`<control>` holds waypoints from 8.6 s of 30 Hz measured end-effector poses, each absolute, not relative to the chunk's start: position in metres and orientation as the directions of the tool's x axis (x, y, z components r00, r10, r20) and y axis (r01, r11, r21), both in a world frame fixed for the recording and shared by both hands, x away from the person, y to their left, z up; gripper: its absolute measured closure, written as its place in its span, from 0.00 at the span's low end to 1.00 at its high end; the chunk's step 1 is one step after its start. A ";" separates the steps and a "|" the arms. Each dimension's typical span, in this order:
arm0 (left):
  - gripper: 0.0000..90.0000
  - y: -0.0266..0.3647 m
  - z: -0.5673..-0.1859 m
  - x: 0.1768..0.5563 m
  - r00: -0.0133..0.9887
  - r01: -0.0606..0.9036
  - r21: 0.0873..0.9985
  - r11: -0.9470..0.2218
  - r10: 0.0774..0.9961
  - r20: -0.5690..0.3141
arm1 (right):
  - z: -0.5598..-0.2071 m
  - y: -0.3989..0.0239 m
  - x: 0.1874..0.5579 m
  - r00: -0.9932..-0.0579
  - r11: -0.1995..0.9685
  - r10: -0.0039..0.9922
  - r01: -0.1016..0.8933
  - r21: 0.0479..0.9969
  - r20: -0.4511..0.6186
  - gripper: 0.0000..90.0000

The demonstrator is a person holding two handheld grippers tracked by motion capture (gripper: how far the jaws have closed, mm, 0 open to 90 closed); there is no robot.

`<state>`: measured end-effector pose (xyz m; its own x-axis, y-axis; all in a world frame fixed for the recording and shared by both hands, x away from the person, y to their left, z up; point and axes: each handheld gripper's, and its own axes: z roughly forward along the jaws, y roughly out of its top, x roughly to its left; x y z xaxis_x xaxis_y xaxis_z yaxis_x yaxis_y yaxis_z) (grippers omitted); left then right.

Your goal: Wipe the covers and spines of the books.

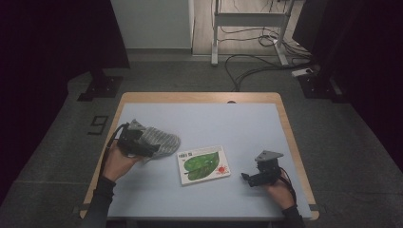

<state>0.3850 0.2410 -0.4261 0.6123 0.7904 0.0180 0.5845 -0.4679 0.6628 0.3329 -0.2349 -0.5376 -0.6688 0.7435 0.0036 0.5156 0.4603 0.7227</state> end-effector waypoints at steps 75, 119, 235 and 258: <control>0.71 0.173 -0.463 0.381 0.753 0.517 0.630 -0.579 0.658 -0.013 | -0.538 -0.235 0.333 -0.667 0.459 0.745 0.515 0.724 0.003 0.00; 0.71 0.059 -0.488 0.415 0.822 0.467 0.610 -0.640 0.568 -0.033 | -0.538 -0.235 0.333 -0.668 0.459 0.744 0.516 0.723 0.004 0.00; 0.69 0.126 -0.492 0.328 0.854 0.451 0.633 -0.629 0.511 -0.101 | -0.538 -0.235 0.333 -0.667 0.459 0.745 0.514 0.725 0.001 0.00; 0.69 0.049 -0.493 0.350 0.898 0.387 0.616 -0.686 0.432 -0.083 | -0.538 -0.235 0.333 -0.667 0.458 0.745 0.514 0.725 0.002 0.00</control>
<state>0.3500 0.0492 -0.4931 0.8980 0.4320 -0.0834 0.3872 -0.6861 0.6159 0.3326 -0.2350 -0.5378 -0.6673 0.7448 0.0018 0.5137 0.4585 0.7252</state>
